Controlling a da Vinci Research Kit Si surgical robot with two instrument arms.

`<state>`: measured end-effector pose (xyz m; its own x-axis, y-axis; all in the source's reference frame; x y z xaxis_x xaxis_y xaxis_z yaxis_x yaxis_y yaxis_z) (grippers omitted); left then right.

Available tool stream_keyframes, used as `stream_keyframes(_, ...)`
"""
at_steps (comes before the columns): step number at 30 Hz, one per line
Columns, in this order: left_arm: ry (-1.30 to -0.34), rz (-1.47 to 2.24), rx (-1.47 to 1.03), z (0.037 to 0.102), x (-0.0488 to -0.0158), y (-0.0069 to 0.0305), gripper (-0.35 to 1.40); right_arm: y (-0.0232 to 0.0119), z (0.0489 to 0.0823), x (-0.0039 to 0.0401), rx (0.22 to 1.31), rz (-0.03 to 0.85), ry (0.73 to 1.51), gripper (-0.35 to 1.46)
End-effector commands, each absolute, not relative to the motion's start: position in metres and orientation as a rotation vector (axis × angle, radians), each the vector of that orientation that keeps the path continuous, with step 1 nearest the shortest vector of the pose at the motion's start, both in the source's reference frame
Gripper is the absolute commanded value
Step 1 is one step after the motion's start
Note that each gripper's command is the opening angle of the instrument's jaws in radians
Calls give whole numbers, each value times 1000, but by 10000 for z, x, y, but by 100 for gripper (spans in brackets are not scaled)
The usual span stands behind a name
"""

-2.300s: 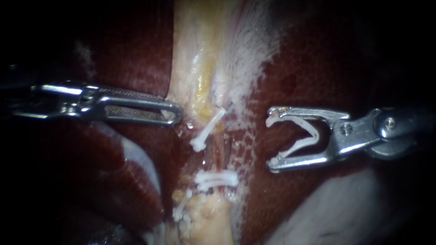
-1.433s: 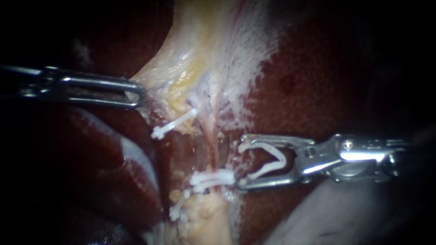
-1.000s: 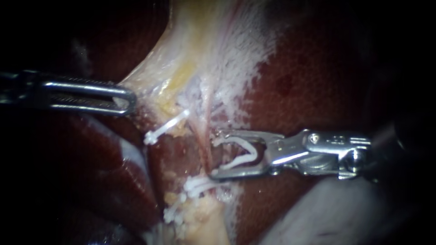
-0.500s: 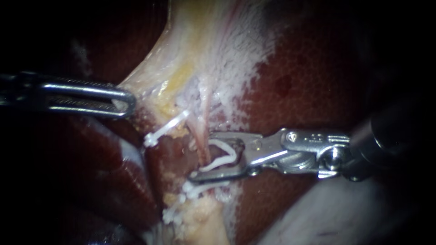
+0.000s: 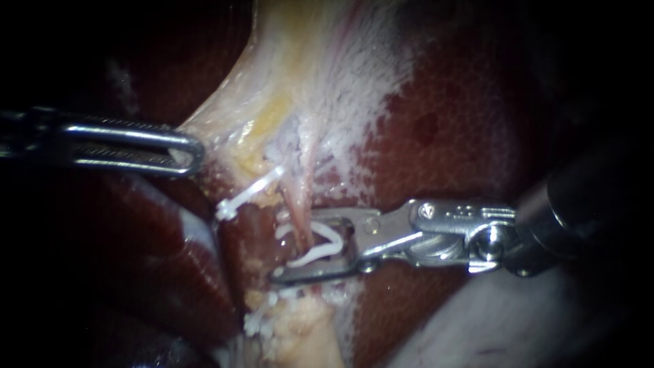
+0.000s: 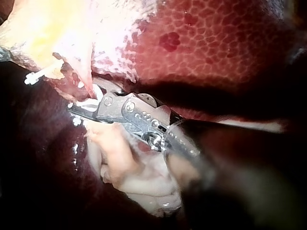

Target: Clipping third clip right tube

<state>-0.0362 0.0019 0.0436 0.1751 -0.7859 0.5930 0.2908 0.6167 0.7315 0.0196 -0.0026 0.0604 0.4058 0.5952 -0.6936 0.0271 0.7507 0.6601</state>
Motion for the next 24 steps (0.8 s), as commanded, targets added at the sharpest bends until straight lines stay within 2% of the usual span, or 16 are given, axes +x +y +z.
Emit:
stream_keyframes(1, -1158, -813, 519, 436, -362, 19, -35, -26, 606, 195, 653, 392, 1110, 19)
stream_keyframes(3, -1158, -813, 519, 436, -362, 19, -35, -24, 607, 191, 654, 391, 1110, -3)
stream_keyframes(6, -1158, -813, 519, 436, -362, 19, -35, -21, 608, 187, 656, 390, 1111, -26)
stream_keyframes(8, -1158, -813, 519, 436, -362, 19, -35, -20, 609, 185, 657, 390, 1111, -34)
stream_keyframes(24, -1157, -813, 519, 436, -362, 20, -35, -20, 610, 183, 657, 388, 1111, -35)
